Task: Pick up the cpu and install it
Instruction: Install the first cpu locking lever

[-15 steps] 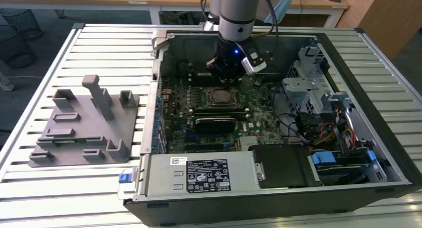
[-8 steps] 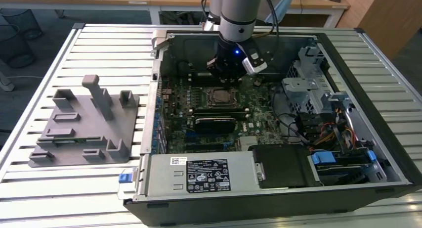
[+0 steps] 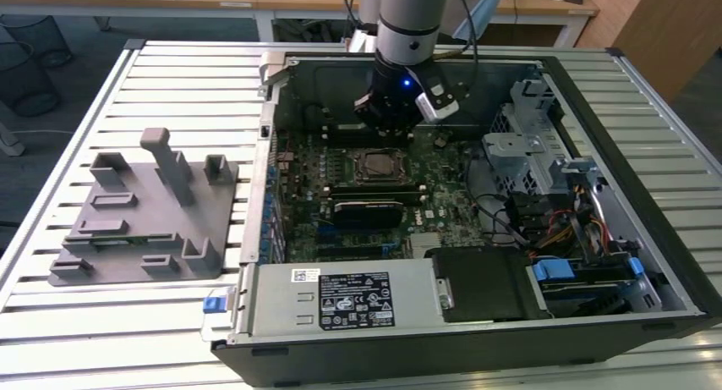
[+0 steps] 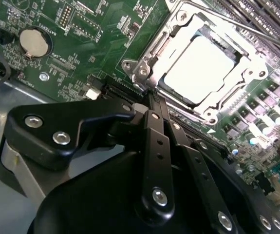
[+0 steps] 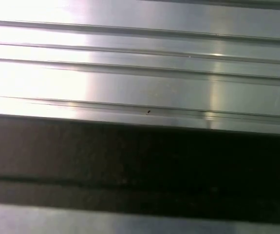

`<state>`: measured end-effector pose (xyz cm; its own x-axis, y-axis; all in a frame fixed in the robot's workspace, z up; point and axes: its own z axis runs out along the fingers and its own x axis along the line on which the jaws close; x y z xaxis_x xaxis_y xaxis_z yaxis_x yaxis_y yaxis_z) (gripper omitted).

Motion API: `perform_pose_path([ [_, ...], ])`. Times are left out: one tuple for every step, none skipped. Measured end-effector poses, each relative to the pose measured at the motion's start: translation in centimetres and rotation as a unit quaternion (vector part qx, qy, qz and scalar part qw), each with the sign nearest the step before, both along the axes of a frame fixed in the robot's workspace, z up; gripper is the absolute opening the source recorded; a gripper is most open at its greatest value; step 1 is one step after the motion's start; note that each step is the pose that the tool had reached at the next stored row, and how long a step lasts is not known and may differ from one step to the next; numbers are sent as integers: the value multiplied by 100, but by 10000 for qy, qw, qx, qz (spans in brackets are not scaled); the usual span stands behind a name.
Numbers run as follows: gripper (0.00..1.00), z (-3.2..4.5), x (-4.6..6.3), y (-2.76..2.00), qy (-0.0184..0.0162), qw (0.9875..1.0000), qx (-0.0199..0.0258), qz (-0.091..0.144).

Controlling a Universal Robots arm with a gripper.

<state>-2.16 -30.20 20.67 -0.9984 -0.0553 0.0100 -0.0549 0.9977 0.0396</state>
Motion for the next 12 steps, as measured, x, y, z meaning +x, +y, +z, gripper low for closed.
perform_pose_path([
  [11, 3, 0, -1, 0, 10000, -1, 0],
  [11, 3, 0, -6, 0, 10000, 0, 1],
  [11, 4, 0, -17, 0, 10000, -1, 0],
  [11, 4, 0, -30, 1, 10000, -2, 0],
  [11, 4, 0, -40, 1, 10000, -1, 0],
  [11, 4, 0, -47, 1, 10000, -1, 0],
  [11, 4, 0, -52, 1, 10000, -1, 0],
  [11, 3, 0, -55, 0, 10000, -1, 0],
  [11, 3, 0, -57, 0, 10000, -1, -1],
  [11, 3, 0, -60, 0, 10000, -1, 0],
  [11, 3, 2, -62, 0, 10000, -1, 0],
  [11, 4, 4, -63, 1, 10000, -2, 0],
])
